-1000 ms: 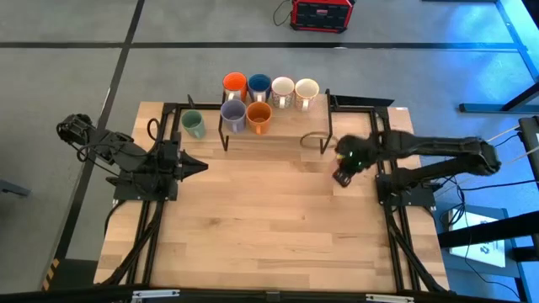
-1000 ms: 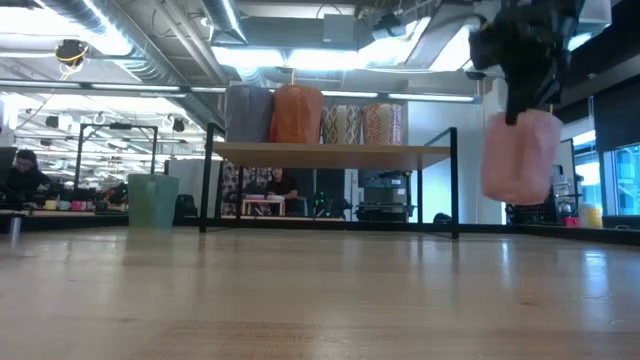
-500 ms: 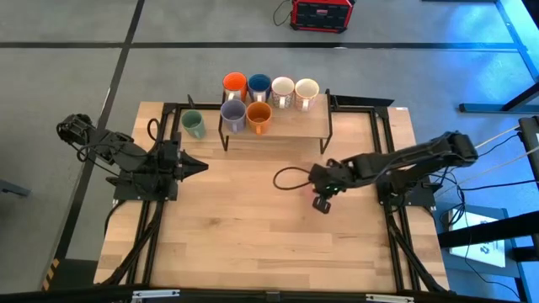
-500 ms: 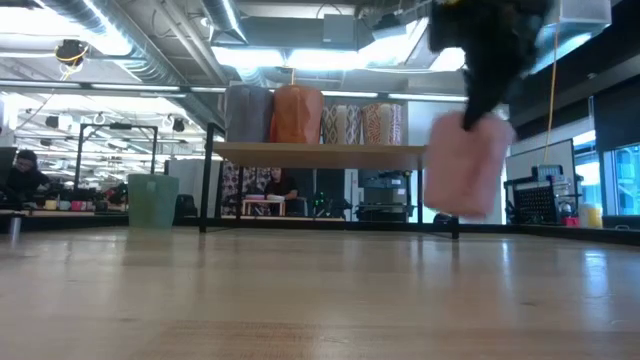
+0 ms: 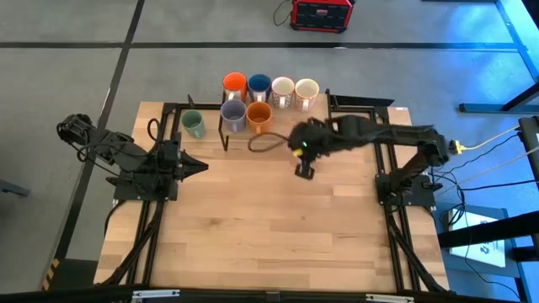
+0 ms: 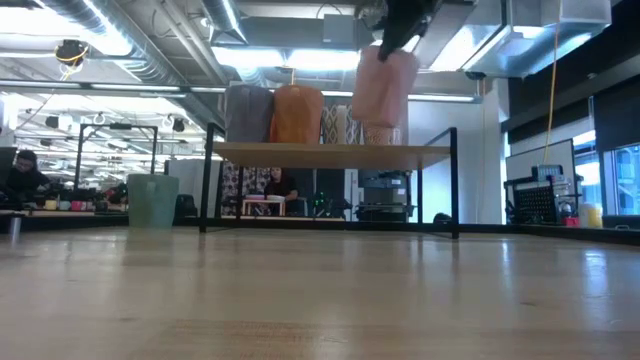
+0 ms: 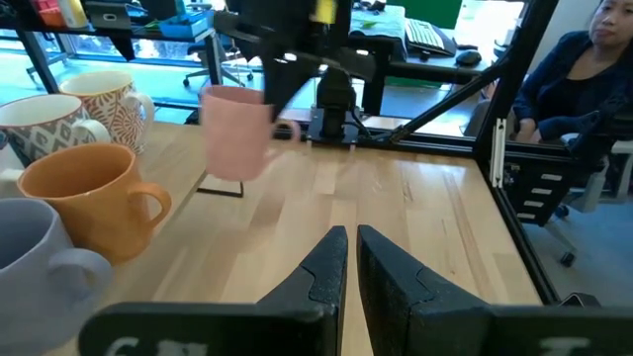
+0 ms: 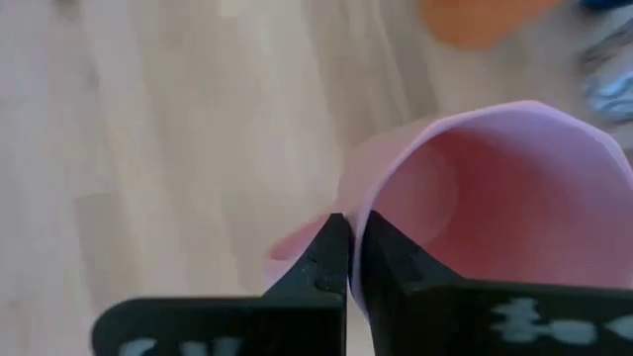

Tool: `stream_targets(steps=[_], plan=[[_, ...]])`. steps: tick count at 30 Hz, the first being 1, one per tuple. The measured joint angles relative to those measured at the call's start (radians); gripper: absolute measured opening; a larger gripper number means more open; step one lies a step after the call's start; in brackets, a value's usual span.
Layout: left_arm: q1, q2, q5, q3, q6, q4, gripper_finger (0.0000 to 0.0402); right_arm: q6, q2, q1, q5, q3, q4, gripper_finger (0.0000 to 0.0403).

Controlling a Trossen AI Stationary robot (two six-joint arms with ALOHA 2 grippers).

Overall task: Place coffee mugs
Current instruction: Put the pink mug on the shelf

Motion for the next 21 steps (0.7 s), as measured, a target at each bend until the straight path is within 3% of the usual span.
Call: stream_targets(steps=[9,21], plan=[[0.0,0.0,0.0,0.0,0.0,0.0,0.0021,-0.193,0.156,-0.156,-0.03,0.207,-0.02,0.0],[0.0,-0.001,0.0,0.0,0.0,-0.001,0.0021,-0.227,0.223,-0.244,-0.121,0.223,0.0,0.0]])
